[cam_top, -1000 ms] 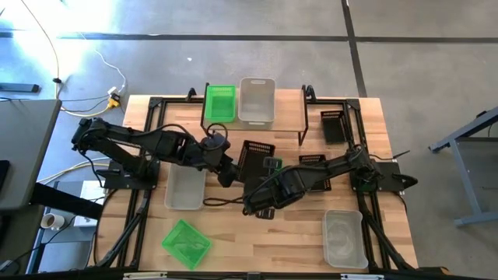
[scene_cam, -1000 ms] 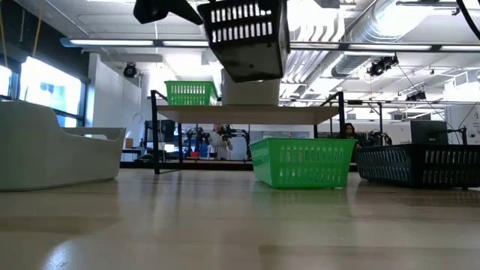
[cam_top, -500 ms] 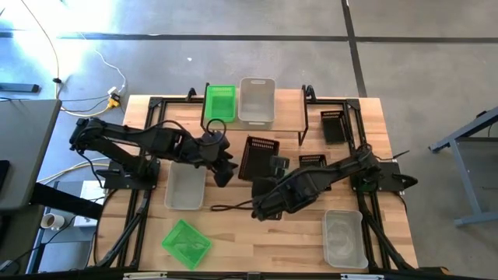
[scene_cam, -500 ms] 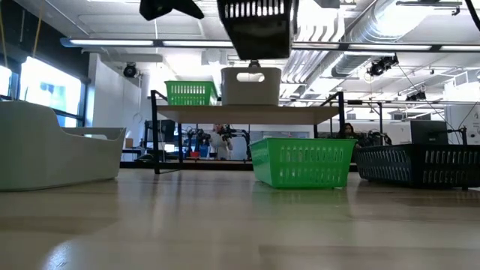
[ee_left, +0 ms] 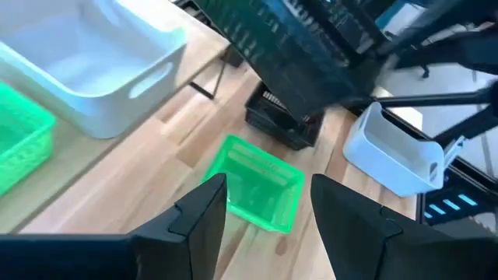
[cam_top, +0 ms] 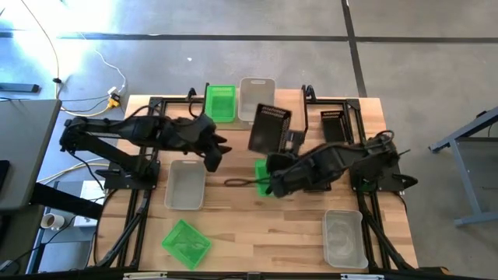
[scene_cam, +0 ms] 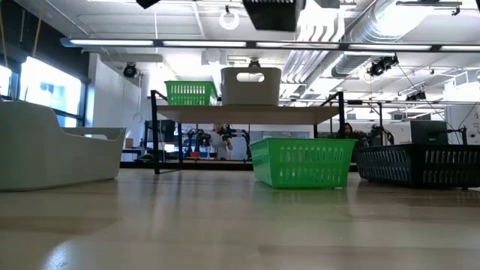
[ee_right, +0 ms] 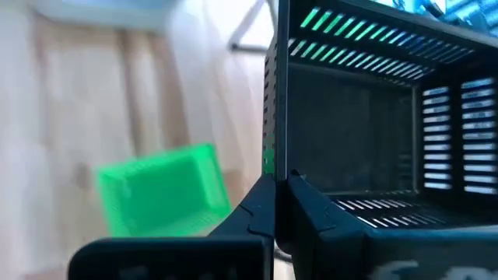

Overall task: Stack baskets on shelf by color
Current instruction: Put the left black bin on the shelf

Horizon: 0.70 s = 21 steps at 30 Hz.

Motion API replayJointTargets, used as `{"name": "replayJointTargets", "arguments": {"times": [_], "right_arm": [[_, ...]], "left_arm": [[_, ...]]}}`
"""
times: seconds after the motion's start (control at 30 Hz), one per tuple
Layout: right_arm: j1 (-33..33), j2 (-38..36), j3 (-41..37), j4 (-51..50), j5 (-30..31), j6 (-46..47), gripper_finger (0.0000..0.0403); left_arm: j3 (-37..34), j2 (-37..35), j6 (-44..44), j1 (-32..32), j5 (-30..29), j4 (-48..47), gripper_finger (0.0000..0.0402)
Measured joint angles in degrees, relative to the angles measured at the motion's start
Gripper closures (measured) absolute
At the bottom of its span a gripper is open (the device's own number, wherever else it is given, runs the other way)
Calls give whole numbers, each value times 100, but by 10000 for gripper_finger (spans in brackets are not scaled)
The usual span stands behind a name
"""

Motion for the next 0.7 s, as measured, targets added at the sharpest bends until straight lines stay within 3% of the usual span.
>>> {"name": "replayJointTargets", "arguments": {"times": [0.3,0.5,0.7], "right_arm": [[-631,-1710,-2184,465,25,-155,403],[-1258,-2756,-3254,1217,-296,-1121,403],[-1972,-3349,-4155,1961,-905,-2463,403]], "left_arm": [[-2,-192,157,449,0,11,225],[-2,-186,190,757,2,2,225],[-2,-185,203,1052,1,2,225]]}}
